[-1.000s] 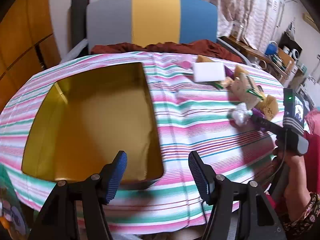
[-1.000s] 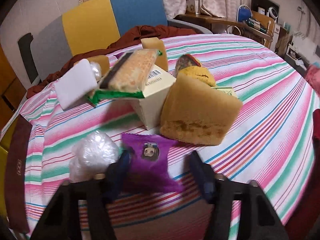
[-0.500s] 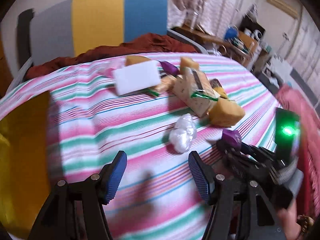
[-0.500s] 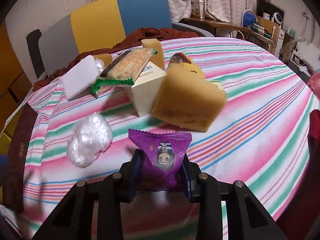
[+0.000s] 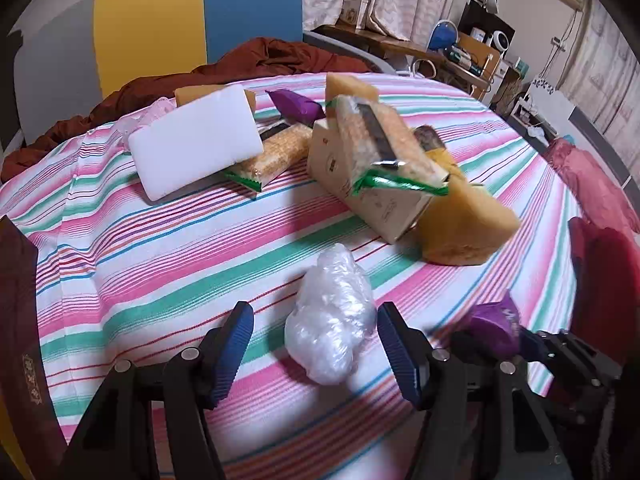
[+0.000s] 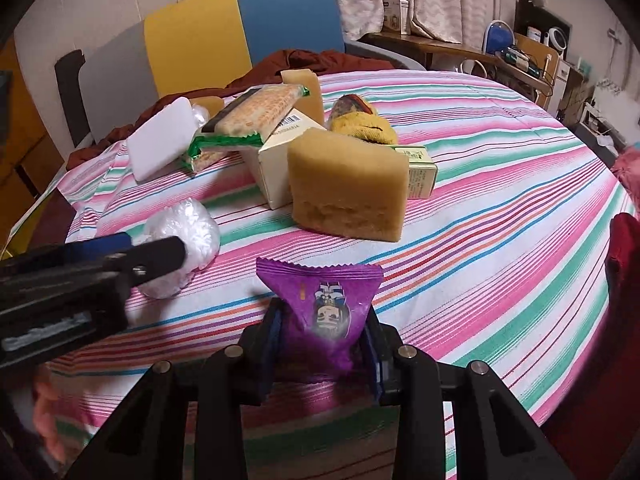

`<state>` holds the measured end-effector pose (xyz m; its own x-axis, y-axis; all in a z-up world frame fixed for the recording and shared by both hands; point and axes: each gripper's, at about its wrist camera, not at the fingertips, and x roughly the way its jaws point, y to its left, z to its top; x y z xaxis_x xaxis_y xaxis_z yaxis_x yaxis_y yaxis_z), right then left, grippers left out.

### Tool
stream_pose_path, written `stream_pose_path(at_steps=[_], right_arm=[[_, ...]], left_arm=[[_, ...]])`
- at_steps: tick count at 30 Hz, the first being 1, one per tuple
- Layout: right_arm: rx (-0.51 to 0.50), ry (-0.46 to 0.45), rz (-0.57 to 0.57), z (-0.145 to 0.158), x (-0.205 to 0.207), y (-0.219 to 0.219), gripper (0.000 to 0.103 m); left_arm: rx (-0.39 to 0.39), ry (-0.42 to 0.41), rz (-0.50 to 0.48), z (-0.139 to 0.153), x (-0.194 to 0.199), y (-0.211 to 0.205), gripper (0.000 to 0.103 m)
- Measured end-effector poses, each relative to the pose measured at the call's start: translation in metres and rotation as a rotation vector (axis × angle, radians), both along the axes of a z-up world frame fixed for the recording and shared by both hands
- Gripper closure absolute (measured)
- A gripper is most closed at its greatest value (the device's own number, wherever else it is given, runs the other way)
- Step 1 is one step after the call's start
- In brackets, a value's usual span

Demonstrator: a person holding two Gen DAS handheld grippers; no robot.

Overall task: Organize objects
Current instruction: 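Grasp the clear plastic bundle with the left gripper and lift it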

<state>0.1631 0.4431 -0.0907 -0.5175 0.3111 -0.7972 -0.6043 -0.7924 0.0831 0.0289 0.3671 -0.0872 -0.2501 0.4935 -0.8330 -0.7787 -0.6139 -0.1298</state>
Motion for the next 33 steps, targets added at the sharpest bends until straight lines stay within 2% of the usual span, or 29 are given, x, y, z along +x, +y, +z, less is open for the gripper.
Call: stream_pose_path(at_steps=[2, 4, 5, 6, 10, 15, 20, 27, 33], right_arm=[[0.001, 0.001, 0.000, 0.000, 0.000, 0.000, 0.066], [0.004, 0.001, 0.001, 0.000, 0.000, 0.000, 0.066], [0.006, 0.000, 0.002, 0.000, 0.000, -0.001, 0.066], [0.008, 0.000, 0.002, 0.000, -0.001, -0.001, 0.066], [0.026, -0.003, 0.009, -0.001, -0.001, -0.003, 0.066], [0.036, -0.002, 0.015, -0.002, -0.002, -0.003, 0.066], [0.052, 0.001, 0.020, -0.003, -0.002, -0.004, 0.066], [0.080, -0.007, 0.027, -0.003, -0.003, -0.007, 0.066], [0.101, -0.024, 0.032, -0.003, -0.006, -0.011, 0.066]], left_arm=[[0.006, -0.002, -0.011, -0.004, 0.000, 0.000, 0.040], [0.004, 0.024, -0.018, -0.007, 0.001, -0.001, 0.047], [-0.007, 0.051, -0.020, -0.007, 0.003, -0.001, 0.062], [-0.016, 0.066, -0.025, -0.008, 0.004, -0.001, 0.067], [0.012, 0.051, -0.033, -0.006, 0.004, -0.012, 0.069], [0.084, 0.023, -0.026, 0.006, 0.011, -0.039, 0.069], [0.128, 0.065, -0.019, 0.027, 0.023, -0.071, 0.069], [0.171, 0.046, 0.093, 0.045, 0.015, -0.133, 0.069], [0.172, 0.079, 0.219, 0.060, 0.000, -0.192, 0.069]])
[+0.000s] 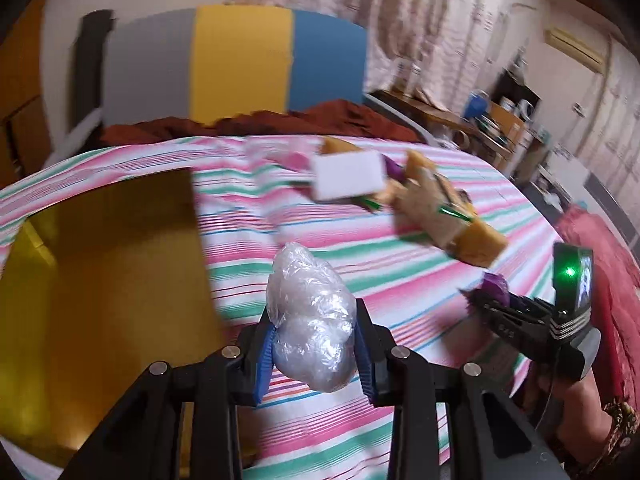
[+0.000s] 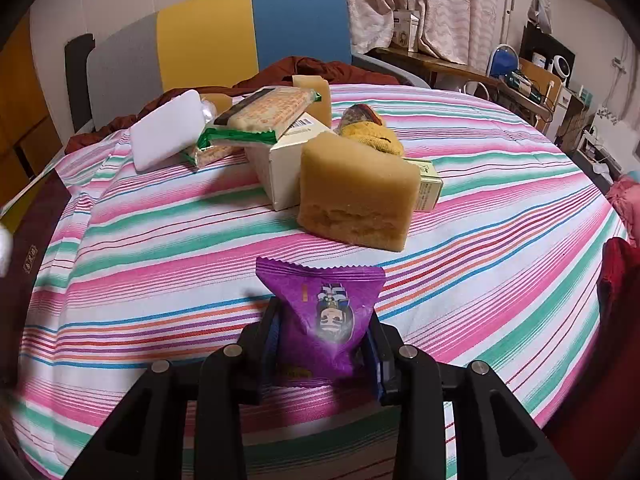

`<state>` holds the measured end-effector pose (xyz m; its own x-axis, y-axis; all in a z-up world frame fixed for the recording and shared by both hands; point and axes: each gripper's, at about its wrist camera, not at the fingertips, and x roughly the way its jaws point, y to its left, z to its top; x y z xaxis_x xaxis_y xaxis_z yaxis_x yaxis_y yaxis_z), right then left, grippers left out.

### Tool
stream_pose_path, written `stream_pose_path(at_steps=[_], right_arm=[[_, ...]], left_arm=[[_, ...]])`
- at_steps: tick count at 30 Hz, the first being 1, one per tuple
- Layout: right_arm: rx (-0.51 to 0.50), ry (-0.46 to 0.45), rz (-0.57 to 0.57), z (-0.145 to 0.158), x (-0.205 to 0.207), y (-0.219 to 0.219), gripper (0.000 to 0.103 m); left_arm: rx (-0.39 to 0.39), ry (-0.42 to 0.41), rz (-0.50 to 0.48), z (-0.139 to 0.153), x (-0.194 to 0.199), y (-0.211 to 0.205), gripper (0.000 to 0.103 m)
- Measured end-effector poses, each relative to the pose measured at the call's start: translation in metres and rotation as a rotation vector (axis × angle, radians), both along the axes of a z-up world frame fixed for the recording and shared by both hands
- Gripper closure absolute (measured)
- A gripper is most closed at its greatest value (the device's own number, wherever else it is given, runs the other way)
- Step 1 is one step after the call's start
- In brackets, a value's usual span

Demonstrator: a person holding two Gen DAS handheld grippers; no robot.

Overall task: Organize objects
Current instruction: 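Grasp the clear plastic bundle with the left gripper and lift it, then release the plastic bundle into the tray with the left gripper while the right carries the packet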

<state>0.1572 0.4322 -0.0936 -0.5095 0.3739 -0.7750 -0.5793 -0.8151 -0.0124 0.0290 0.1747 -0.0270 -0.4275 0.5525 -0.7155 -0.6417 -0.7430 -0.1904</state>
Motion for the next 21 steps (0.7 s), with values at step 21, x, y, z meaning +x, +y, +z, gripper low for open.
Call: stream_pose_path(at_steps=[21], right_arm=[[-0.097, 0.027, 0.079, 0.014, -0.014, -0.035, 0.067]], left_arm=[[-0.179, -0.069, 0.395, -0.049, -0.071, -0.169, 0.069]])
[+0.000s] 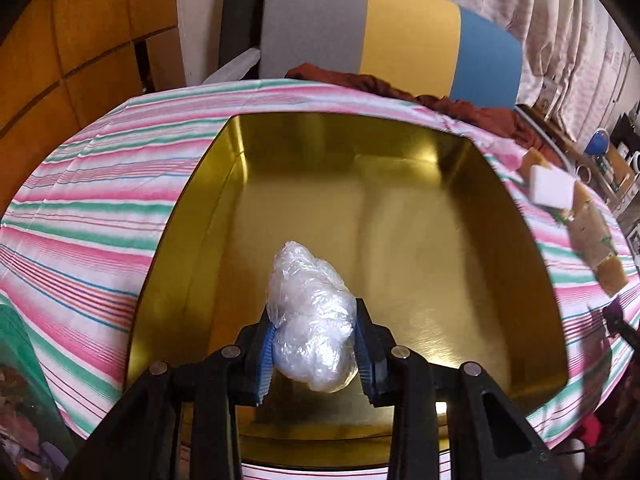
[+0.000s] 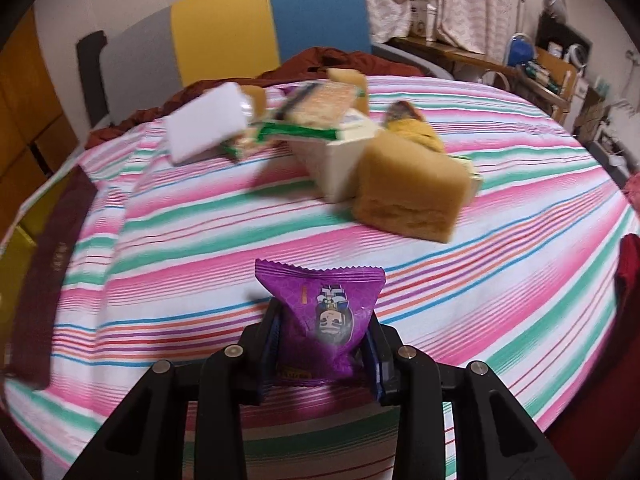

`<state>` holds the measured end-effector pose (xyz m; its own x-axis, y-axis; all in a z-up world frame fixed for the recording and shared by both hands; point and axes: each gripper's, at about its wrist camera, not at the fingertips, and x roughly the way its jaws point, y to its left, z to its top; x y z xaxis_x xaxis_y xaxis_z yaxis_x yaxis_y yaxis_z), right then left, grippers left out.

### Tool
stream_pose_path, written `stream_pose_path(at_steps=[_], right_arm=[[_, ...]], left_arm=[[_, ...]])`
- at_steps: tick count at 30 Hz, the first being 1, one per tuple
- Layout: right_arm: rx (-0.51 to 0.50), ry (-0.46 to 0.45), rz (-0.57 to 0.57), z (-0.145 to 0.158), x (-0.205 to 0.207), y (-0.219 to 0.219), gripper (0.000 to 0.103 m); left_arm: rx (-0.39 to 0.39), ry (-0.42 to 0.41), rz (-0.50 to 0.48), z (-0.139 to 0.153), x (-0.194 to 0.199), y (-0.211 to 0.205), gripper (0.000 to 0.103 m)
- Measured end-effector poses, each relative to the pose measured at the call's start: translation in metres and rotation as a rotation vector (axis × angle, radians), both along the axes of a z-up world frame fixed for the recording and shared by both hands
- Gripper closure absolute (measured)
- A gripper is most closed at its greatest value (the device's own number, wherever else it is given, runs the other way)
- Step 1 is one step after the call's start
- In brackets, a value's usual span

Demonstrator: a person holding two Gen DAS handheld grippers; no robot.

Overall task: Organize objects
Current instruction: 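Release the plastic bundle into the tray with the left gripper while the right carries the packet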

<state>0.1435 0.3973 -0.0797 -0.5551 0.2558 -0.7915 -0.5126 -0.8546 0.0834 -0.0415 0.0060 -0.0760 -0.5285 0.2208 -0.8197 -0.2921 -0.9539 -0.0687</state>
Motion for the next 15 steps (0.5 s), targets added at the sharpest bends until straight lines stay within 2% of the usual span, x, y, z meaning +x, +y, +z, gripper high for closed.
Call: stream_pose_path(at_steps=[6, 10, 15], right_arm=[[0.010, 0.125, 0.163, 0.037, -0.012, -0.056, 0.067], [0.010, 0.236, 0.329, 0.067, -0.026, -0.108, 0.067], [0.012, 0.283, 0.511, 0.080, -0.045, -0.172, 0.067]], left_arm=[[-0.026, -0.012, -0.005, -0.012, -0.001, -0.005, 0.069], [-0.025, -0.032, 0.012, -0.016, -0.001, -0.008, 0.069], [-0.035, -0.049, 0.024, -0.015, -0.001, -0.010, 0.064]])
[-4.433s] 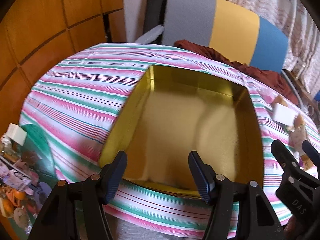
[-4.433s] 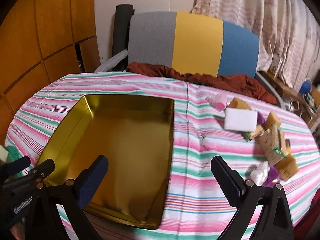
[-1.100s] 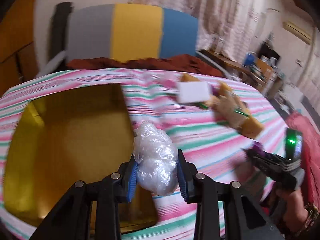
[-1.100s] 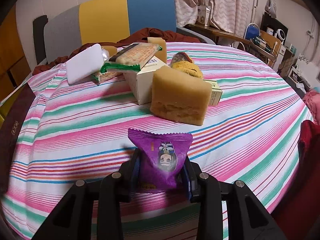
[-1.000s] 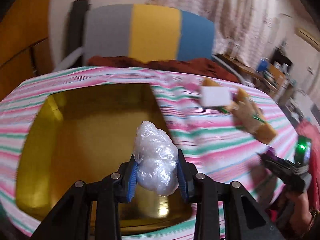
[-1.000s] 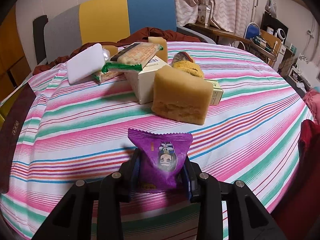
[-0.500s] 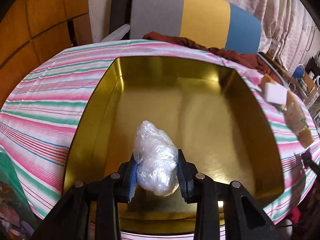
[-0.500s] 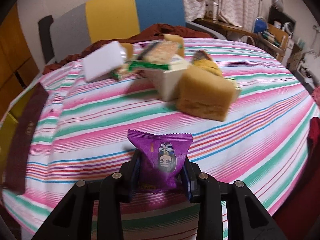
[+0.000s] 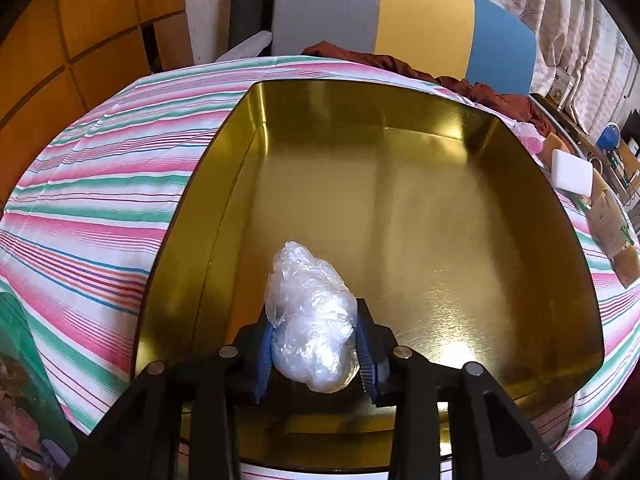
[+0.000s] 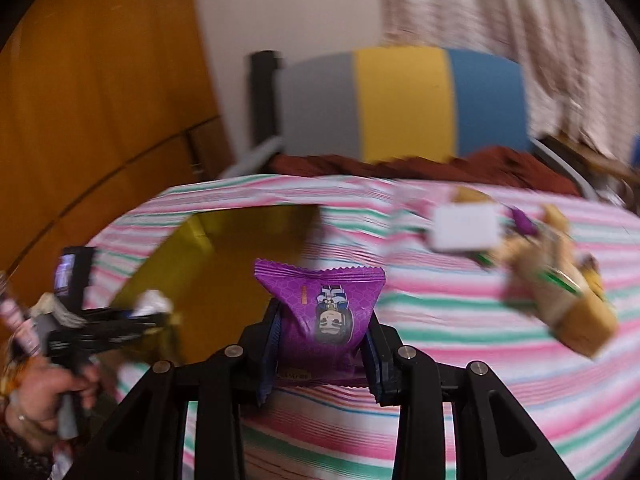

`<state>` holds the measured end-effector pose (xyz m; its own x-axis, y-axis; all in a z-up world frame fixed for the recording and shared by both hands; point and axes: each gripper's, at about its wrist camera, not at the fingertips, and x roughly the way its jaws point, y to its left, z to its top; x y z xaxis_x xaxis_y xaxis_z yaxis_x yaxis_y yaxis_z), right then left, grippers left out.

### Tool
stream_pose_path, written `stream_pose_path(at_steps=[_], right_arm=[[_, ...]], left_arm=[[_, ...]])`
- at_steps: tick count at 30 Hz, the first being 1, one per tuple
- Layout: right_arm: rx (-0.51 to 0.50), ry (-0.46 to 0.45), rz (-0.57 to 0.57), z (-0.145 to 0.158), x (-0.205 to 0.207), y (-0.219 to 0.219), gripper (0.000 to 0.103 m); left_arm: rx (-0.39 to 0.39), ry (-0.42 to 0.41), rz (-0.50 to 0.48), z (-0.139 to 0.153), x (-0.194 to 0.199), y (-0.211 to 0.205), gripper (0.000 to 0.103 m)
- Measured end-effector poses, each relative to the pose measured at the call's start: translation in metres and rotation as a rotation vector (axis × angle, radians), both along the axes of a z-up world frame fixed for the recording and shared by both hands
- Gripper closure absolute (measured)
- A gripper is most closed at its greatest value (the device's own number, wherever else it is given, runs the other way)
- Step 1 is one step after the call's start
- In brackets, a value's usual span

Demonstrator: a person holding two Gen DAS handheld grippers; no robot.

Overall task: Organize objects
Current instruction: 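Release the plastic bundle into the tray with the left gripper while the right carries the packet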

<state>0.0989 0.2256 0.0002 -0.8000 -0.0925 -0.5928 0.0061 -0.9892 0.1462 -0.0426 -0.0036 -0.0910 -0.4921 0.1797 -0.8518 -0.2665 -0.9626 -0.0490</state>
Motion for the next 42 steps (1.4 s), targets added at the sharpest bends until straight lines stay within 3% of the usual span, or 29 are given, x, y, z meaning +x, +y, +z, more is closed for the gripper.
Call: stream_pose_path(at_steps=[7, 16, 25, 29, 34, 42], right_arm=[[-0.032, -0.058, 0.122, -0.013, -0.028, -0.054, 0.067], [-0.060, -0.177, 0.196, -0.047, -0.069, -0.094, 0.066], [-0.093, -0.268, 0.215, -0.074, -0.096, -0.118, 0.063], [-0.097, -0.248, 0.211, -0.071, -0.092, -0.115, 0.051], [-0.098, -0.208, 0.202, -0.060, -0.083, -0.109, 0.044], [-0.067, -0.132, 0.194, -0.037, -0.070, -0.105, 0.043]], left_arm=[[0.064, 0.027, 0.038, 0.031, -0.001, -0.015, 0.058], [0.153, 0.142, 0.194, 0.074, 0.003, -0.051, 0.057], [0.197, 0.148, 0.209, 0.081, 0.004, -0.056, 0.057], [0.230, 0.148, 0.192, 0.081, 0.005, -0.054, 0.057], [0.245, 0.151, 0.178, 0.082, 0.010, -0.046, 0.057], [0.243, 0.148, 0.162, 0.080, 0.013, -0.036, 0.057]])
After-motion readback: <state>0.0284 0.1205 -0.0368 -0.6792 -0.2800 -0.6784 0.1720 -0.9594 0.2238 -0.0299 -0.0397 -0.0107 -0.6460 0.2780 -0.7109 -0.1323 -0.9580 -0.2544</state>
